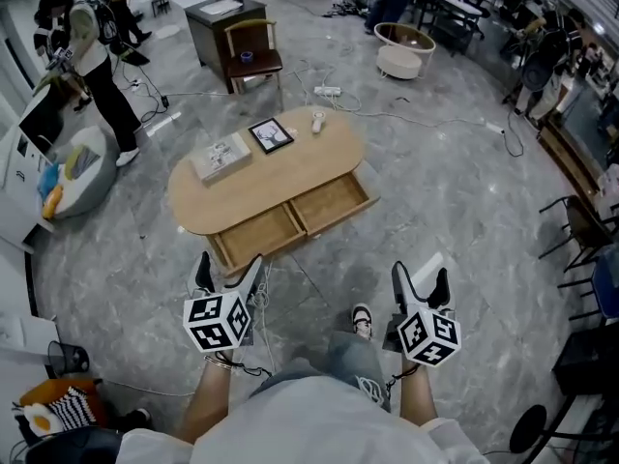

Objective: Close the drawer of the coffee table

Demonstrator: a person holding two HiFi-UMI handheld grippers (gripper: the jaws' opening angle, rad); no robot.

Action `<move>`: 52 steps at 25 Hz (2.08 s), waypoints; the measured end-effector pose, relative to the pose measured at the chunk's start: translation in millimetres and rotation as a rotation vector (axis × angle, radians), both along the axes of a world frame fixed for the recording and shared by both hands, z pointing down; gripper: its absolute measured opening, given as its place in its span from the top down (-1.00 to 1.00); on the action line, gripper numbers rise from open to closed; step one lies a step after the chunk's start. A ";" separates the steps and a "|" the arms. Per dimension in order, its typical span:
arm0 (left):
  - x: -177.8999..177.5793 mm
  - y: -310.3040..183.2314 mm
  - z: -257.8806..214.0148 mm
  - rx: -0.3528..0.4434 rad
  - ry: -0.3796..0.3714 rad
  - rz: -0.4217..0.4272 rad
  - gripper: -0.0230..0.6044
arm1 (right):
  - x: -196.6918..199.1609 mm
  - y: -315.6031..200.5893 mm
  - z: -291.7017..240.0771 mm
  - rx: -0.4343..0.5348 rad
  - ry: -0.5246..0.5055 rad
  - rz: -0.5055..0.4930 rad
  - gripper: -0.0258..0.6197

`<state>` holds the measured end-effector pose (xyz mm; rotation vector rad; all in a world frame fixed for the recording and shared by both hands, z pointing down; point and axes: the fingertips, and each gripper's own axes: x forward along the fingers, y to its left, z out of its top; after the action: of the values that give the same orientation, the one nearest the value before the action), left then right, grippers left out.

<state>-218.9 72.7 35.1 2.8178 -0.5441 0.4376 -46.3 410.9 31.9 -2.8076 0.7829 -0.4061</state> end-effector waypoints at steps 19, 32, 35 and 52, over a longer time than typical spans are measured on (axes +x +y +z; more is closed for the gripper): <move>193.5 -69.5 -14.1 -0.019 0.049 -0.461 -0.64 | 337.6 -170.8 -19.0 -0.066 0.037 -0.441 -0.58; 185.6 -112.7 11.4 -0.056 -0.004 -0.694 -0.64 | 374.3 -305.4 -16.2 -0.064 0.019 -0.679 -0.59; 181.1 -128.7 15.1 -0.057 -0.010 -0.694 -0.64 | 364.8 -325.5 -16.1 -0.051 0.001 -0.698 -0.59; 237.9 -161.8 50.6 -0.090 -0.095 -0.517 -0.64 | 375.3 -338.7 21.7 -0.074 -0.062 -0.607 -0.61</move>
<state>18.9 -89.1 85.7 2.4485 -1.1948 0.4711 329.0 72.2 53.7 -2.5485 1.6305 -0.6156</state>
